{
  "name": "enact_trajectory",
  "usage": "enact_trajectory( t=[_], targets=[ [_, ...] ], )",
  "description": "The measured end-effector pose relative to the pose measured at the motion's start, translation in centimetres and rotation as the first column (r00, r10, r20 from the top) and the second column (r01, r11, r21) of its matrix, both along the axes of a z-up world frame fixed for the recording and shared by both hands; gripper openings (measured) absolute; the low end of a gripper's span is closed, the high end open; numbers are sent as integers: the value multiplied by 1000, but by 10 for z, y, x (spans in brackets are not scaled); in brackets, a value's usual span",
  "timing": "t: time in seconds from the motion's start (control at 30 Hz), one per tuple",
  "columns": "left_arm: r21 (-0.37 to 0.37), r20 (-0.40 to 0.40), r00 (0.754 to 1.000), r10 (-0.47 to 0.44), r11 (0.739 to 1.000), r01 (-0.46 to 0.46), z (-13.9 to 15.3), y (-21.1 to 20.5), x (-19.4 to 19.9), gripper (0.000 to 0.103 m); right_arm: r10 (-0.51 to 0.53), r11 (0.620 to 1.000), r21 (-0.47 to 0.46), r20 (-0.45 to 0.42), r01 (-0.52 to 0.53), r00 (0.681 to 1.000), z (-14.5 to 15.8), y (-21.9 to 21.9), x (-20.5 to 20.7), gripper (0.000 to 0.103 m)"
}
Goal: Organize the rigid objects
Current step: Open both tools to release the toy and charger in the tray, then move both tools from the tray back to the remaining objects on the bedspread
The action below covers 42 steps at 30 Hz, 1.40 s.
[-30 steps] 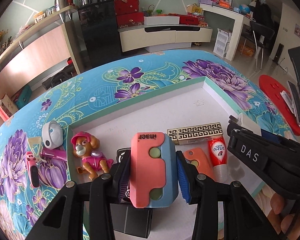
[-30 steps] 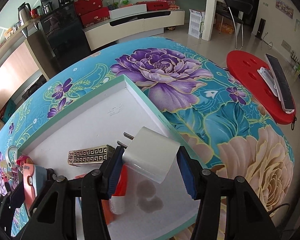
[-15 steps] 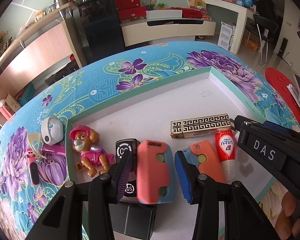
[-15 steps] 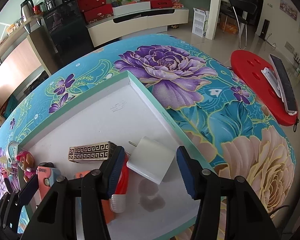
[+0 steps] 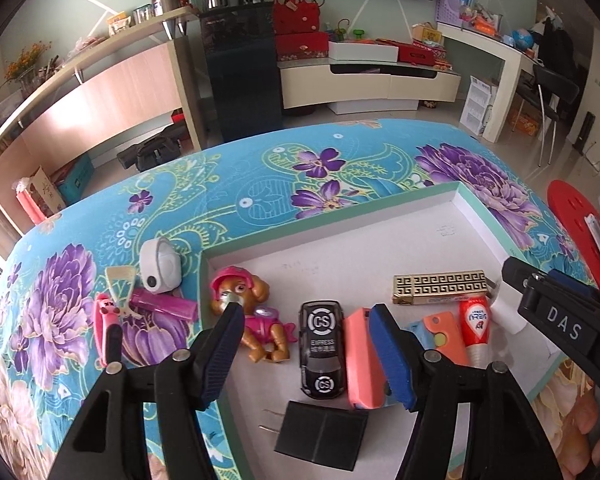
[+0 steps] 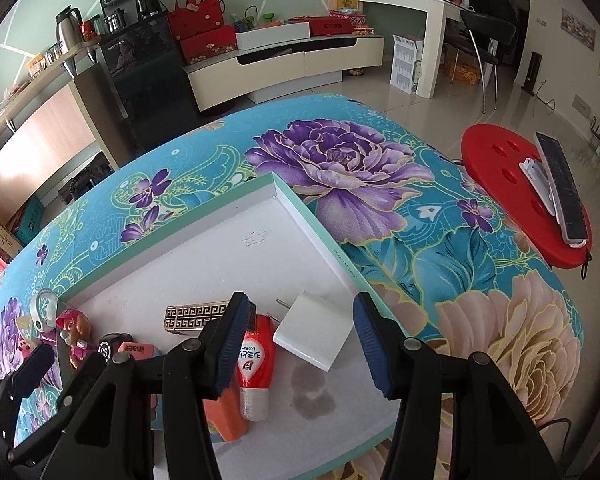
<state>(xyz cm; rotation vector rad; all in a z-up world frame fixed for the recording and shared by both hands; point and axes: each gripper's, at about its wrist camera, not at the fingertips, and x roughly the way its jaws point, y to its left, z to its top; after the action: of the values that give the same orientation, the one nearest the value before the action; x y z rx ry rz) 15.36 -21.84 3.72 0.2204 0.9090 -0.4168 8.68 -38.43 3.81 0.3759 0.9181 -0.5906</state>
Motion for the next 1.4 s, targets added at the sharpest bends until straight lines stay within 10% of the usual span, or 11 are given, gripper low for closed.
enact_trajectory(
  t=[0.6, 1.4],
  targets=[
    [28, -63, 972, 228, 974, -227, -21, 64, 36, 103, 134, 991, -5, -46, -134, 990, -9, 40, 27, 64],
    [-21, -51, 927, 372, 928, -373, -6, 123, 46, 103, 216, 975, -54, -23, -217, 976, -4, 80, 45, 87]
  ],
)
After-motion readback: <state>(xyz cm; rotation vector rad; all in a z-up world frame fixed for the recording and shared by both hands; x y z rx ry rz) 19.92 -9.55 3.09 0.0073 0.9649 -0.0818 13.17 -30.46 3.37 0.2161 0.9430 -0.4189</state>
